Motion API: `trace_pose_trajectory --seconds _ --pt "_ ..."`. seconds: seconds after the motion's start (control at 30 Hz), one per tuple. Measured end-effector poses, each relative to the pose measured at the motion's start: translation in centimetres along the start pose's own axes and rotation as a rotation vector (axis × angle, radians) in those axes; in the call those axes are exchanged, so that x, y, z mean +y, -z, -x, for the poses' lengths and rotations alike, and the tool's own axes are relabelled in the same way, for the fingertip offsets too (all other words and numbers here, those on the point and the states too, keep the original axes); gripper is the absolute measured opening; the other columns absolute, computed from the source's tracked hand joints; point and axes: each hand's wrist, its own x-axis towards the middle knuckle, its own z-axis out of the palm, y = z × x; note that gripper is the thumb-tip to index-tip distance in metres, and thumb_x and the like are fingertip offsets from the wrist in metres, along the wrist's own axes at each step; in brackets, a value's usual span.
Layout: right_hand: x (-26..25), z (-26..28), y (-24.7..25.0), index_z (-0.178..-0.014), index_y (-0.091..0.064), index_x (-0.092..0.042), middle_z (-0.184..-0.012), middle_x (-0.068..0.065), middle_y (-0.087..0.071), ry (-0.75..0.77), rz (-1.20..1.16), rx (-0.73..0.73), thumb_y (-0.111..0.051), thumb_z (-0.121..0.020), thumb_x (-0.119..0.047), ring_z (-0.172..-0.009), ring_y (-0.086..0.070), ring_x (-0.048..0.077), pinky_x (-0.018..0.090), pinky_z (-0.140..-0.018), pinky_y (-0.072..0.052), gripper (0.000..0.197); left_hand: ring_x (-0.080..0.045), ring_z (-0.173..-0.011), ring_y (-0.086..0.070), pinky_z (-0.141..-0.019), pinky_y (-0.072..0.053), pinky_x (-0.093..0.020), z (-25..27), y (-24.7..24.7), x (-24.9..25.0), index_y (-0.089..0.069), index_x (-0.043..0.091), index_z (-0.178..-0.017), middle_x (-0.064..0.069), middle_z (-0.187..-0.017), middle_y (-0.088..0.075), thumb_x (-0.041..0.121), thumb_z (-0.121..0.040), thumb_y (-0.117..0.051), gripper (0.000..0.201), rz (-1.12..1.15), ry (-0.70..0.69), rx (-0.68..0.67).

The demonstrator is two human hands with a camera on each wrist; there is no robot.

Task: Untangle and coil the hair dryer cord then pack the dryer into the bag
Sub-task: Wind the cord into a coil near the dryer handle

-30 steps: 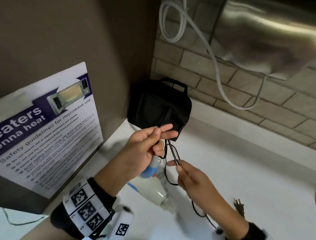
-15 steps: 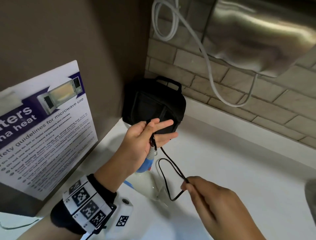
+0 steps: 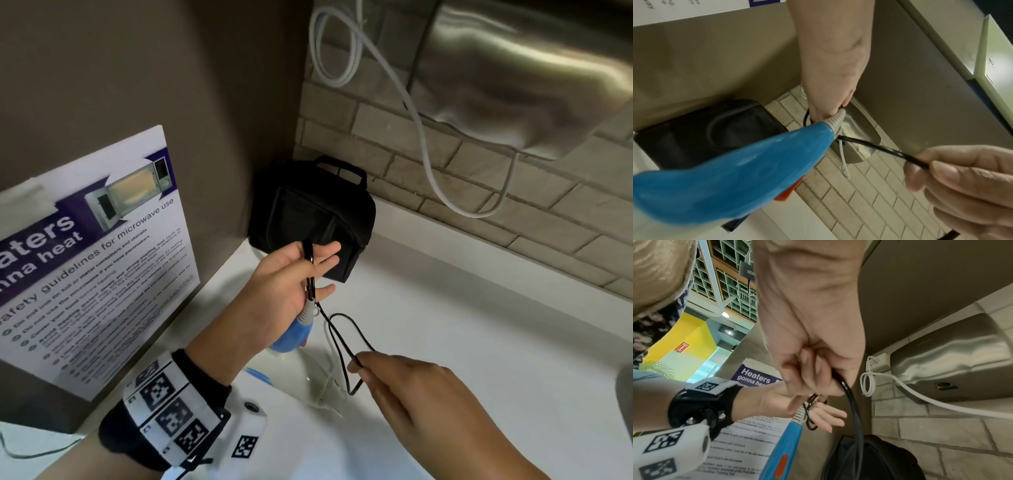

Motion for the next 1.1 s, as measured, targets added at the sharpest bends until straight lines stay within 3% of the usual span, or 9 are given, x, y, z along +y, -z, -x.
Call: trace_pose_trajectory --seconds 0.07,0.17,0.27,0.47,0.53,0.63,0.8,0.97,1.1 --pt "0.3 -0.1 -0.1 -0.114 -0.049 -0.036 -0.099 -0.008 -0.068 0.025 -0.021 0.043 0.012 -0.076 -0.072 -0.08 -0.06 0.019 0.031 -0.069 -0.05 0.08 -0.034 -0.113 -0.063 -0.098 -0.044 -0.054 0.0 -0.1 0.4 -0.062 0.008 -0.091 -0.021 -0.11 -0.07 0.001 -0.096 -0.033 0.03 0.101 0.042 -0.052" --pt "0.5 -0.3 -0.2 -0.114 -0.052 -0.039 -0.097 -0.011 -0.069 0.02 -0.041 0.06 -0.013 -0.085 -0.054 -0.076 -0.06 0.018 0.027 -0.065 -0.046 0.051 -0.036 -0.091 -0.071 -0.091 -0.051 -0.054 0.1 -0.6 1.1 -0.061 0.0 -0.108 -0.009 -0.063 -0.069 0.02 -0.1 -0.035 0.034 0.171 0.084 -0.027" --pt "0.2 -0.3 -0.3 -0.117 -0.052 -0.04 -0.103 -0.013 -0.068 0.001 -0.042 0.059 -0.023 -0.086 -0.045 -0.082 -0.061 0.016 0.025 -0.066 -0.044 0.043 -0.034 -0.078 -0.073 -0.085 -0.055 -0.05 0.4 -0.8 1.3 -0.057 -0.006 -0.116 -0.003 -0.051 -0.058 0.022 -0.1 -0.036 0.038 0.151 0.08 -0.014" --pt "-0.1 -0.2 -0.5 -0.121 -0.042 -0.036 -0.109 -0.009 -0.063 0.006 0.082 -0.057 -0.004 -0.083 -0.048 -0.093 -0.058 0.019 0.031 -0.075 -0.046 0.055 -0.035 -0.086 -0.073 -0.085 -0.055 -0.049 0.3 -1.1 1.7 -0.061 -0.001 -0.096 -0.013 -0.079 -0.075 0.01 -0.101 -0.032 0.032 0.152 0.029 -0.028" --pt "-0.5 -0.6 -1.0 -0.109 -0.051 -0.034 -0.09 -0.01 -0.068 -0.03 0.111 -0.066 -0.023 -0.084 -0.041 -0.078 -0.064 0.014 0.029 -0.059 -0.049 0.038 -0.037 -0.094 -0.071 -0.086 -0.055 -0.049 0.2 -1.1 1.5 -0.059 0.001 -0.095 -0.02 -0.095 -0.074 0.01 -0.103 -0.028 0.033 0.165 0.015 -0.048" --pt "-0.7 -0.3 -2.2 -0.08 -0.061 -0.037 -0.053 -0.014 -0.059 -0.006 0.173 0.018 -0.044 -0.069 -0.034 -0.04 -0.055 0.009 0.02 -0.03 -0.035 0.02 -0.04 -0.105 -0.066 -0.09 -0.052 -0.051 0.1 -1.0 1.1 -0.055 0.001 -0.097 -0.026 -0.111 -0.068 0.008 -0.103 -0.025 0.031 0.182 -0.011 -0.068" --pt "-0.4 -0.1 -2.4 -0.073 -0.065 -0.039 -0.049 -0.015 -0.055 0.035 0.265 0.004 -0.063 -0.051 -0.028 -0.036 -0.051 0.009 0.019 -0.03 -0.023 0.024 -0.038 -0.11 -0.064 -0.091 -0.052 -0.051 -0.1 -0.7 0.7 -0.05 0.0 -0.102 -0.028 -0.119 -0.064 0.002 -0.101 -0.027 0.023 0.179 -0.038 -0.052" --pt "0.4 0.2 -2.3 -0.071 -0.069 -0.038 -0.044 -0.015 -0.05 -0.021 0.364 0.0 -0.08 -0.012 -0.018 -0.031 -0.046 0.009 0.015 -0.049 0.011 0.063 -0.039 -0.108 -0.065 -0.089 -0.054 -0.05 -0.2 -0.3 0.9 -0.051 -0.003 -0.105 -0.029 -0.117 -0.064 -0.001 -0.099 -0.03 0.022 0.227 -0.046 -0.049" --pt "0.9 0.5 -2.9 -0.07 -0.069 -0.041 -0.045 -0.019 -0.053 -0.014 0.354 0.004 -0.078 -0.01 -0.02 -0.031 -0.048 0.007 0.016 -0.037 0.0 0.064 -0.038 -0.109 -0.064 -0.091 -0.053 -0.049 0.1 -0.4 0.6 -0.049 -0.005 -0.114 -0.028 -0.119 -0.064 -0.001 -0.099 -0.031 0.024 0.211 -0.041 -0.058"
